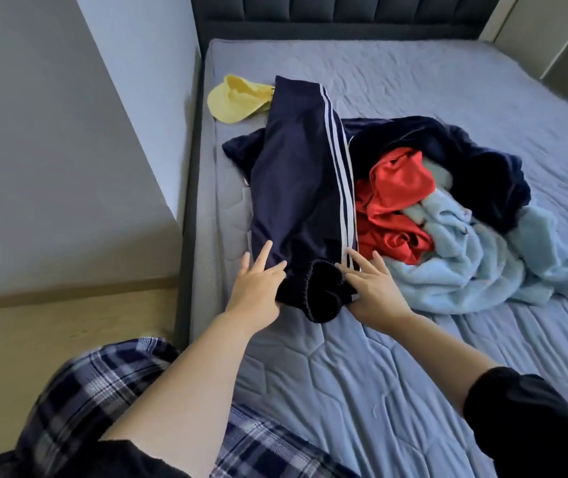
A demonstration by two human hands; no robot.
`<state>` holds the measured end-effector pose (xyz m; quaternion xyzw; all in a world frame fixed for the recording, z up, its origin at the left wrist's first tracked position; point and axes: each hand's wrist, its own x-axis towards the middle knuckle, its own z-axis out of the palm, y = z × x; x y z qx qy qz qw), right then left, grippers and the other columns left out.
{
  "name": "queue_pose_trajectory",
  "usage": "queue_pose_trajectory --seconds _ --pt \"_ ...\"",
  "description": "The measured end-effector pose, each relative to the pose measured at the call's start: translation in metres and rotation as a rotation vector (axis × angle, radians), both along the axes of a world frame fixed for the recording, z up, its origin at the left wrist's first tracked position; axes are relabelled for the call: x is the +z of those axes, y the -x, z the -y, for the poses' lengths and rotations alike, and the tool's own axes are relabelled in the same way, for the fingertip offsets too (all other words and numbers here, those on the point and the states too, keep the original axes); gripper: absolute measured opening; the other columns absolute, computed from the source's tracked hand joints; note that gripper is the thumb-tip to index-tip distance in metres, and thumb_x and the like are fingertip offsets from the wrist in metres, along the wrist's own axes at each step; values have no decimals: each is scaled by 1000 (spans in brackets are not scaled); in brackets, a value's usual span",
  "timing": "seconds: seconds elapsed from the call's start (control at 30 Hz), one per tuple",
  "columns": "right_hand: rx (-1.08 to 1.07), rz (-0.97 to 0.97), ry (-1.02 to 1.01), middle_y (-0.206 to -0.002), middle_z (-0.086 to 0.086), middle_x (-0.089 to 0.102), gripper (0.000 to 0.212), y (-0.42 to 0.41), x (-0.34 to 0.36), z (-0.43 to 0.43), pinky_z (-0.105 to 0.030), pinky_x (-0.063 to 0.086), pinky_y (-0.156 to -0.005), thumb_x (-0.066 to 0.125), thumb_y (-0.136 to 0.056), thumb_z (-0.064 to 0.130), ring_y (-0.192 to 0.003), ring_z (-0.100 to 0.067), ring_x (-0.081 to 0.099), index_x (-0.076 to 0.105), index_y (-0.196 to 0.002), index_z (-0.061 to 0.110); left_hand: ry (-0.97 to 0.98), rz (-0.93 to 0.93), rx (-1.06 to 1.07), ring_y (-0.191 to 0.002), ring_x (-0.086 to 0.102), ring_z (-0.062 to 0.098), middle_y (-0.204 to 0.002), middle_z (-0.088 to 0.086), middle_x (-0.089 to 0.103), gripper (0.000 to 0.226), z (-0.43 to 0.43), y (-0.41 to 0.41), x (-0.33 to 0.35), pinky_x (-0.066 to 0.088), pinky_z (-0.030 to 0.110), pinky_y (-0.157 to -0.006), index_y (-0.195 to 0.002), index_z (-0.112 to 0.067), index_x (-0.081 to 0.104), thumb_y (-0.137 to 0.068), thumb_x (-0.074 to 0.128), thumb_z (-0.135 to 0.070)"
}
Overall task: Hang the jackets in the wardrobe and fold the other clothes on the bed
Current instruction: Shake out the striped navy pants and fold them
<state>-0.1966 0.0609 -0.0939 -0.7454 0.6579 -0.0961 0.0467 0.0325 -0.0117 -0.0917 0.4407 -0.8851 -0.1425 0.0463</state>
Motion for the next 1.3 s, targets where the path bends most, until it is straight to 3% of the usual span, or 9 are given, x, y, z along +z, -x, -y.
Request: queue_pose_trajectory --seconds 0.07,0.17,0.3,0.5,0.7,0.93,1.13,1.23,1.3 --pt "-25 18 -75 -92 0 70 18 -2 1 -1 -48 19 -116 63 -73 11 -117 -24 56 67 -91 9 -327 -89 78 -117 52 30 -114 0 63 16 5 0 11 42 38 -101 -95 -14 63 -80 65 -11" --pt "-174 380 -326 -58 6 56 13 -9 13 -9 -30 47 -71 65 -75 15 -67 -17 59 61 -64 20 -885 -152 131 -75 63 15 -76 -2 69 8 19 -8 24 51 24 -69 -83 -14 67 -79 73 -12" --pt "-82 643 -695 -55 15 49 24 -17 25 -26 -16 34 -53 68 -80 11 -53 0 43 63 -61 25 -1346 -116 93 -75 68 21 -81 9 72 5 25 -24 28 55 31 -77 -88 -4 69 -86 64 -5" --pt "-242 523 -259 -76 9 66 18 -25 38 -14 -18 43 -69 70 -78 7 -75 -8 58 64 -77 24 -1035 -466 225 -97 68 27 -101 15 72 21 42 -19 35 51 39 -94 -99 -6 72 -80 74 -15" --pt "-350 752 158 -64 15 56 30 -34 67 53 -6 36 -62 64 -83 3 -63 12 49 51 -72 28 -571 -1085 445 -73 61 -16 -76 -31 67 18 64 -2 36 43 1 -58 -93 -40 60 -84 71 -28" --pt "-214 873 -229 -79 2 64 4 -36 63 104 -27 47 -77 67 -86 7 -75 -6 58 64 -88 7 -991 -1109 637 -83 71 19 -90 1 75 25 77 -7 5 54 27 -69 -103 -19 67 -80 74 -22" --pt "46 1277 -778 -110 -20 62 86 -2 66 89 -36 49 -90 82 -61 52 -104 -29 60 55 -116 -9 -1309 -1085 324 -96 69 24 -106 11 72 46 80 -12 9 56 29 -75 -111 -14 65 -67 76 -9" --pt "-418 1415 -464 -84 -15 67 50 -6 64 103 -28 53 -66 66 -81 49 -71 -21 64 59 -89 -1 -1312 -1066 321 -95 69 26 -108 15 70 39 76 -9 14 57 29 -74 -113 -10 63 -76 68 2" --pt "-650 877 -202 -67 -8 62 37 -15 56 115 -28 49 -53 60 -91 38 -50 -15 57 58 -73 6 -1324 -1031 279 -96 68 27 -110 16 69 38 73 -9 16 57 30 -78 -114 -9 63 -78 65 5"
